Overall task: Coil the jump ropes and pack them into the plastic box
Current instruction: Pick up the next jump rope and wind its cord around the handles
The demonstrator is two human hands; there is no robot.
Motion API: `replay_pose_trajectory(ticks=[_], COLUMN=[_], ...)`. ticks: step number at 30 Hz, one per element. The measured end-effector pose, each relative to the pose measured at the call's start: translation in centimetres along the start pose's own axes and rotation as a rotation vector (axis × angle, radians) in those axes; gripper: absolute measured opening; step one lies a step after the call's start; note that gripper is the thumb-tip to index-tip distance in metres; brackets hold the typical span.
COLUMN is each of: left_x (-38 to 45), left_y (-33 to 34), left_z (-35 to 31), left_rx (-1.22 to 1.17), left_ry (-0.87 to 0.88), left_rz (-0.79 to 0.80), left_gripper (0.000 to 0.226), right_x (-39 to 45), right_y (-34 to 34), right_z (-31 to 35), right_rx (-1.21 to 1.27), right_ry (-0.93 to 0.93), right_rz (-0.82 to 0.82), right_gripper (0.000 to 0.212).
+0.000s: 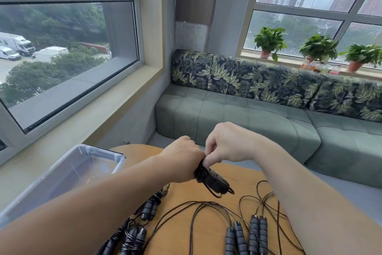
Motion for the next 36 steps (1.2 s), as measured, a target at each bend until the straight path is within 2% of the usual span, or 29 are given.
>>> replay_pose_trajectory(ticks=[2, 4, 6, 9, 10, 13, 17, 19, 22, 24, 28, 33, 36], left_x=[-0.6, -1.2, -1.3, -1.1, -1.1, -1.3, -1.6, -1.6, -1.6, -1.3, -0.4, 0.3, 0.1], left_y=[-0.4, -0.9, -1.4, -1.8, -1.8, -1.3, -1.2, -0.9, -0.4, -0.6, -1.4, -0.7, 0.1], left_z=[0.2, 0.6, 0.9, 2.0, 2.6, 3.8, 4.7, 5.3, 5.8, 5.6, 4.9, 4.5, 4.4], left_rx=[-0.322, -0.67, -0.841, -0.98, -1.002, -0.992, -0.967, -0.928, -0.799, -0.62, -0.277, -0.191, -0.173], left_ry=[-0.059, -0.132, -0.153, -0.227, -0.261, -0.355, -0.416, -0.43, -0.469, -0.487, -0.505, -0.439, -0.394], left_rz=[0.016, 0.018, 0.005, -0.078, -0.118, -0.222, -0.317, -0.304, -0.199, -0.147, -0.169, -0.143, -0.086], left_gripper=[0.024, 0.035, 0.041, 0.04, 0.038, 0.039, 0.051, 0.041, 0.039, 0.042, 0.045, 0.047, 0.045], right_x=[0.4, 0.8, 1.3, 1.9, 2.1, 2.3, 1.7, 1.3, 1.1, 1.3, 1.3, 0.3, -0.1], right_y=[-0.1, 0.2, 1.2, 3.1, 3.6, 5.3, 7.0, 7.6, 7.5, 7.7, 7.6, 4.4, 2.0], right_z=[-2.0, -4.1, -5.8, -7.1, -7.3, -7.7, -6.8, -6.4, -5.5, -4.9, -3.9, -2.0, -0.7], right_rx=[0.239, 0.518, 0.776, 1.058, 1.123, 1.256, 1.308, 1.241, 0.863, 0.574, 0.201, -0.105, -0.229], right_ry=[0.025, 0.06, 0.091, 0.073, 0.062, 0.102, 0.151, 0.194, 0.214, 0.227, 0.282, 0.212, 0.13], right_rz=[0.044, 0.017, -0.019, -0.044, -0.051, -0.094, -0.116, -0.125, -0.159, -0.155, -0.158, -0.216, -0.228], right_gripper=[0.02, 0.02, 0.014, 0.002, 0.003, 0.03, 0.026, 0.029, 0.027, 0.029, 0.023, 0.01, 0.013])
Point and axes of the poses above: each hand's wrist, its own x-axis towards the middle knuckle, its own y-axis out of the palm, z = x × y, the point moved 7 cm from there along x, towards the middle knuckle, and after that the axes turned 5 degrees about y, right-handed, at the moved point
